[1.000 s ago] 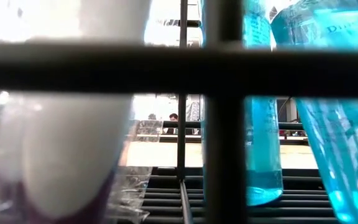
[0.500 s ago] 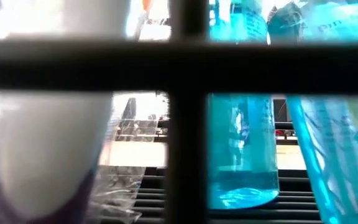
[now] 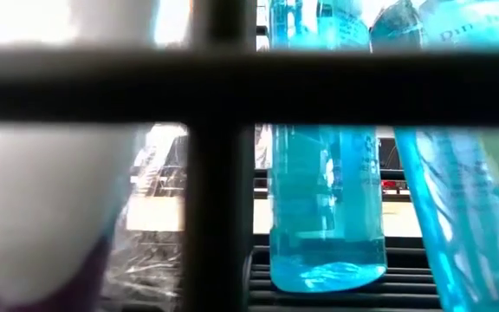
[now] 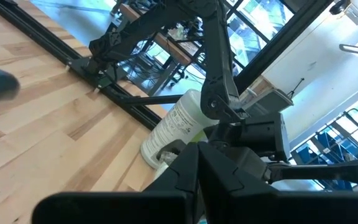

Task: Pick & Place toothbrushing station
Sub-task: Put the blue toothbrush into the black mesh organizer

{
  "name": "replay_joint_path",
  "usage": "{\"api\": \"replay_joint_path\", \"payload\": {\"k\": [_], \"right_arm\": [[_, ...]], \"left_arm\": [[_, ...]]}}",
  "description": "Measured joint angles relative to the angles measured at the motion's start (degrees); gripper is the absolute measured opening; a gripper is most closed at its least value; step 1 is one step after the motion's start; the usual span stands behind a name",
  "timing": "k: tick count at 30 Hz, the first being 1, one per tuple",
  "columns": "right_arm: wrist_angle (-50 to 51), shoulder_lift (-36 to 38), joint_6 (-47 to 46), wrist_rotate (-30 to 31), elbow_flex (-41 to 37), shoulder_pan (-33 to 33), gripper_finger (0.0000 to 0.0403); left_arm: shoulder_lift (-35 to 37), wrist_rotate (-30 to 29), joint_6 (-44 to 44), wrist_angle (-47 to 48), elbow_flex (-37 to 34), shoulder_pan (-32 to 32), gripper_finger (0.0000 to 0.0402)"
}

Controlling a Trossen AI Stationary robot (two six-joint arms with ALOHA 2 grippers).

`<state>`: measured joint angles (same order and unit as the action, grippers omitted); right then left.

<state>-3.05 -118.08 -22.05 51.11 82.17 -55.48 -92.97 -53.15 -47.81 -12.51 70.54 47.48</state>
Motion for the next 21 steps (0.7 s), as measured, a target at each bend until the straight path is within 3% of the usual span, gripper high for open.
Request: {"api": "replay_joint_path", "payload": {"k": [21], "right_arm": [[-2.6,-0.4,2.1,0.0,0.0,0.2,0.003]], "left_arm": [[0.0,0.1,0.0,-0.5,0.0,0.0,0.0001]]}}
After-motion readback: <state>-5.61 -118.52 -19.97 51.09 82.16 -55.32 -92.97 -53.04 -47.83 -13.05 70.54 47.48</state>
